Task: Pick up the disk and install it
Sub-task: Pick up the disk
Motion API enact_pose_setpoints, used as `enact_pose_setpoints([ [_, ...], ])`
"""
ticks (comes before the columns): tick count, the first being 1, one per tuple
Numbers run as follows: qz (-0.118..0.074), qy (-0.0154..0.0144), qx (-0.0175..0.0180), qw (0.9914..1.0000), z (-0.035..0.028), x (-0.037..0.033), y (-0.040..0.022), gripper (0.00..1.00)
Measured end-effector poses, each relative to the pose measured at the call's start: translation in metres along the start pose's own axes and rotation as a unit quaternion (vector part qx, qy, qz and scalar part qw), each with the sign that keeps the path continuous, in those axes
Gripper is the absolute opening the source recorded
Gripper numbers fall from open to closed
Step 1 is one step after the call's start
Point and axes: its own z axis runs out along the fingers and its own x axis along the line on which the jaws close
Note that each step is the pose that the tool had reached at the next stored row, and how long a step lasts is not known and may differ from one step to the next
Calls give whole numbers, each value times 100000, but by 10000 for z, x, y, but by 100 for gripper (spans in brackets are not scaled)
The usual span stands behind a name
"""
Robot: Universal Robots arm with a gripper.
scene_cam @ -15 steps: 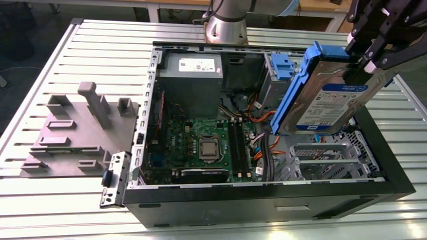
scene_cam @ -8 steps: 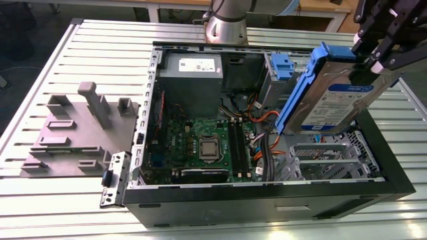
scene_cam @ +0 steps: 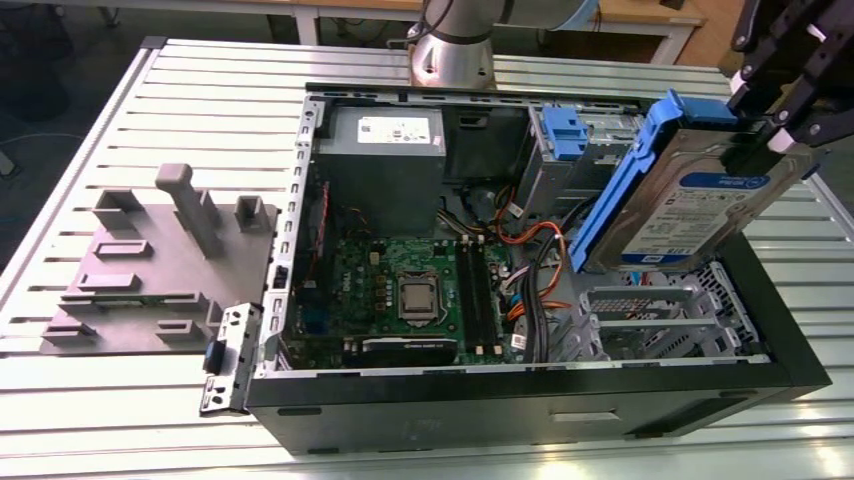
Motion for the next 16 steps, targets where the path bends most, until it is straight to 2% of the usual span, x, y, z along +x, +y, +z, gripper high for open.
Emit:
enact_pose_setpoints([
  [6,-8,-1,2,100000,5,106,-3,35],
  [11,-17,1,0,100000,54,121,-16,35],
  [16,-10,-3,1,100000,86,122,-133,35],
])
